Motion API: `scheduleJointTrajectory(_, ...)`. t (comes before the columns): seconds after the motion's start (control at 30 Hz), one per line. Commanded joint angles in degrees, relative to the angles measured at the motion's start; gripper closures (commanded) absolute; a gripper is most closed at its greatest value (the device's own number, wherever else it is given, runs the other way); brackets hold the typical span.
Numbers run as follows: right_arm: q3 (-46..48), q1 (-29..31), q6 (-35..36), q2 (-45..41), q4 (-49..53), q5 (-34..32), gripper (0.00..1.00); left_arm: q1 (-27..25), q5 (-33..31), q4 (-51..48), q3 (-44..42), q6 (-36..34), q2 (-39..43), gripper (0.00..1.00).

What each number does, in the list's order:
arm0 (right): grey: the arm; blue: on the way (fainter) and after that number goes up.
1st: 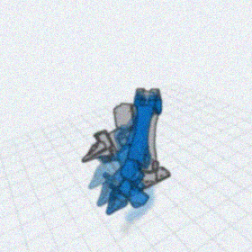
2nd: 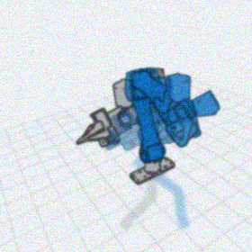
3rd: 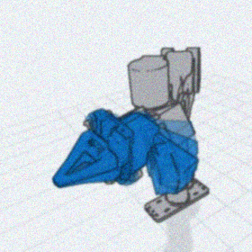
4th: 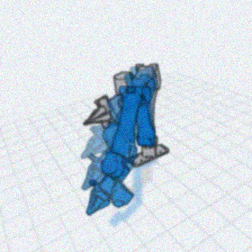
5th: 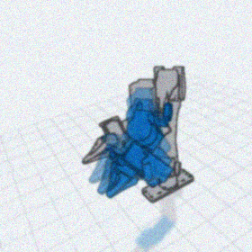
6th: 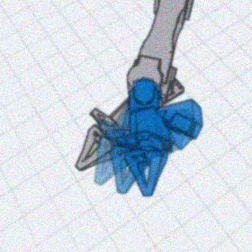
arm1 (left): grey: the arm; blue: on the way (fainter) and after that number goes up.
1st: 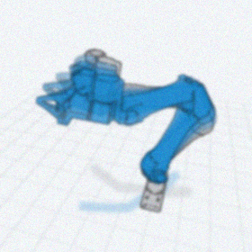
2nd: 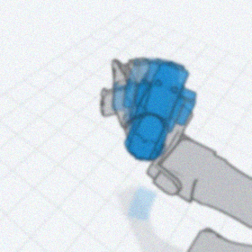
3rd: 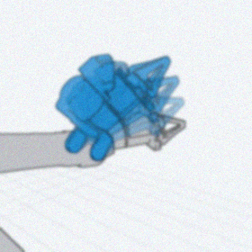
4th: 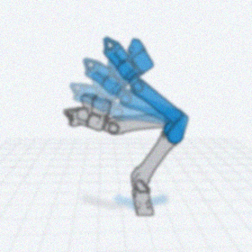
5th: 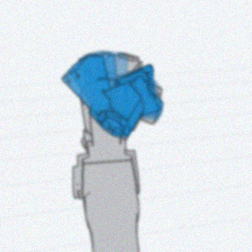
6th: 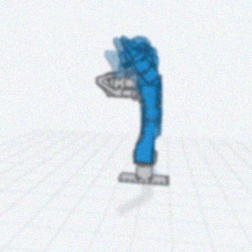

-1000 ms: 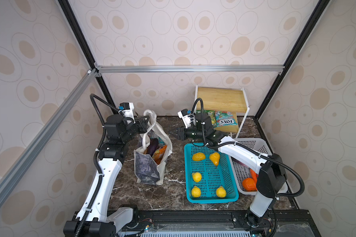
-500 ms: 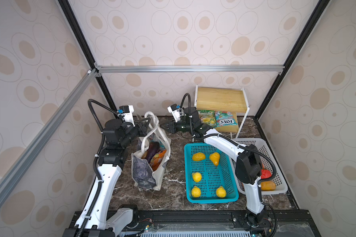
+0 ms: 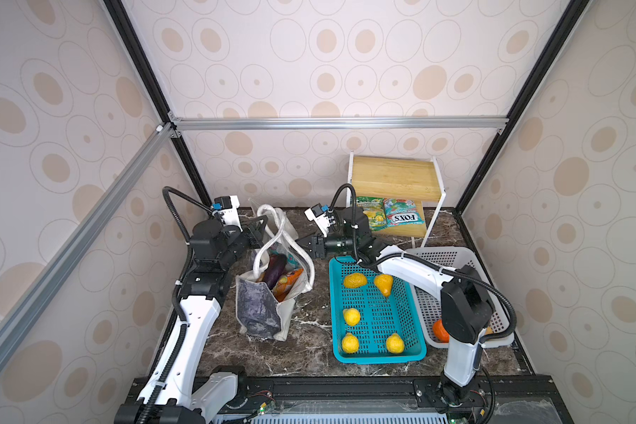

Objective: Place the food into the grocery bag and tie it

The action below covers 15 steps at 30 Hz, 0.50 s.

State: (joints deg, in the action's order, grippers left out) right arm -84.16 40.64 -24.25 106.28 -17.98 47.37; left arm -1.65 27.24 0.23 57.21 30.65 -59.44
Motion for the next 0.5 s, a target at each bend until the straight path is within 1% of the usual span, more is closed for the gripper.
scheduleJointTrajectory(0.0,1.9,0.7,-2.1,-3.6,-7.6,4.8,0.63,0.3,-1.5,3.4,0.1,0.1,1.3,1.00)
scheduleJointTrajectory(0.07,3.4,1.5,-3.2,-4.3,-9.9,4.8,0.61,0.3,-1.5,4.2,-0.8,0.9,1.3,1.00)
scheduleJointTrajectory(0.2,3.6,3.8,-2.6,-4.9,-9.2,2.7,0.59,0.3,-0.6,7.8,-4.3,3.7,1.5,1.00)
scheduleJointTrajectory(0.27,2.8,5.3,-1.5,-4.7,-8.2,1.6,0.57,0.3,1.2,8.3,-5.3,4.2,1.8,1.00)
scheduleJointTrajectory(0.33,1.9,6.3,-1.2,-4.1,-7.5,0.8,0.51,0.3,1.3,9.0,-6.0,4.4,2.4,1.00)
scheduleJointTrajectory(0.47,0.0,7.6,-3.6,-2.0,-10.5,0.5,0.35,0.3,0.6,9.6,-7.3,5.0,3.4,1.00)
